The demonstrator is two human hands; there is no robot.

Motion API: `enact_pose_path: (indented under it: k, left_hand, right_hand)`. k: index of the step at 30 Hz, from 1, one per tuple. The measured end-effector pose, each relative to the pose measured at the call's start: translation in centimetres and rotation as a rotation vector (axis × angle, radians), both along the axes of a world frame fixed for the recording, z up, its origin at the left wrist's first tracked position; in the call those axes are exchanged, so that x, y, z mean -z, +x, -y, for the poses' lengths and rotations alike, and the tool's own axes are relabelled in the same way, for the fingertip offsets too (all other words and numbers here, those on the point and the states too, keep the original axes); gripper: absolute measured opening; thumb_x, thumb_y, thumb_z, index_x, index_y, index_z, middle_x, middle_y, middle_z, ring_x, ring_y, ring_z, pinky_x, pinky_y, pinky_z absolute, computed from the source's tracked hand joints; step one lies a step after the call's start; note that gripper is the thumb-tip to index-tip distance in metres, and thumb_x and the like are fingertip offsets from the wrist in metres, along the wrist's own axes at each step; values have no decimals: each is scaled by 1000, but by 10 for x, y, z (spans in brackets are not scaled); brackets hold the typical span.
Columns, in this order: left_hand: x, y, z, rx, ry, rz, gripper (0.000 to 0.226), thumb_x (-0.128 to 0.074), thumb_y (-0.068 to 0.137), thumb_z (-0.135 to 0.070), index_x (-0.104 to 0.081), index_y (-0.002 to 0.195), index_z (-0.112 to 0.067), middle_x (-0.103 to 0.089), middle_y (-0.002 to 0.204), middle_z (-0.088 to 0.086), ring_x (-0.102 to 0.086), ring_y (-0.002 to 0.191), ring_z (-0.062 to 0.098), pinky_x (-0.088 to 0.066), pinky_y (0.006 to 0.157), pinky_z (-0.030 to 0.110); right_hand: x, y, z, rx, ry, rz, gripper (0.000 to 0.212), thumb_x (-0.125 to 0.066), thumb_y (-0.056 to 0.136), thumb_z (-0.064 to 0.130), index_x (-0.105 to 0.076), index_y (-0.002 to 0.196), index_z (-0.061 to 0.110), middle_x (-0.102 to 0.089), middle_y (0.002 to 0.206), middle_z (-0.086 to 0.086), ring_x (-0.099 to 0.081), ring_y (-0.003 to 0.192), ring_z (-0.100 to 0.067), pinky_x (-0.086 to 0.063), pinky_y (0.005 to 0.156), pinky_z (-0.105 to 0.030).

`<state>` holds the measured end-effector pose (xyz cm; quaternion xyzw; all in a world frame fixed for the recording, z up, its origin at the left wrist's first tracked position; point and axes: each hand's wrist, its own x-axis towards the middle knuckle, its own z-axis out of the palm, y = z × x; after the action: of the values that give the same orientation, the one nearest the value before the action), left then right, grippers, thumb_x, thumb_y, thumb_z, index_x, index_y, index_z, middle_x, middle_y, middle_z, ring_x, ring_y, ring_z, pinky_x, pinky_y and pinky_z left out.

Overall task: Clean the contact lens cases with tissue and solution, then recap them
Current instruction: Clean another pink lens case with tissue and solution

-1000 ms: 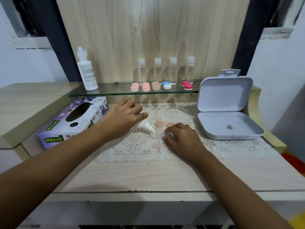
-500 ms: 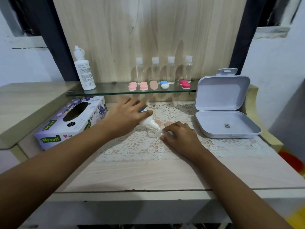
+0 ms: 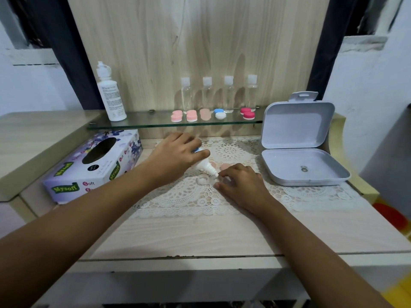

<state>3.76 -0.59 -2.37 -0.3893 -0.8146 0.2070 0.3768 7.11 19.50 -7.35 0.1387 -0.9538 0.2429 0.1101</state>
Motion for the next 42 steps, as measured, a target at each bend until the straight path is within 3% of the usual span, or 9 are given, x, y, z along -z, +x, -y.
enact_pose_path:
  k: [17, 32, 38, 42]
  left_hand:
    - [-1, -1, 1, 42, -8, -19, 49, -79, 61, -2, -66, 105, -17, -63, 87, 7, -58, 75, 25, -50, 69, 37]
    - [2, -2, 1, 27, 18, -15, 46, -80, 63, -6, -66, 105, -16, -64, 90, 9, -59, 80, 29, -50, 69, 40]
    - [5, -2, 5, -21, 108, 2, 49, -83, 63, -19, -64, 108, -7, -65, 91, 15, -62, 78, 31, -50, 67, 40]
    - [10, -4, 11, -83, 346, 160, 57, -80, 69, -28, -57, 116, -7, -65, 96, 15, -63, 82, 31, -52, 66, 39]
  right_hand:
    - [-1, 1, 0, -4, 0, 4, 35, -55, 87, 46, -60, 117, 29, -52, 126, 3, -42, 118, -20, -30, 95, -36]
    - [-1, 1, 0, -3, 12, -5, 37, -55, 87, 47, -59, 118, 28, -52, 125, 2, -42, 117, -20, -32, 95, -35]
    - [-1, 1, 0, -7, 4, 3, 36, -54, 87, 47, -60, 118, 29, -52, 125, 2, -42, 117, -20, -33, 97, -36]
    - [0, 2, 0, -1, -6, -8, 34, -54, 87, 46, -60, 116, 29, -53, 125, 4, -42, 117, -19, -32, 97, -35]
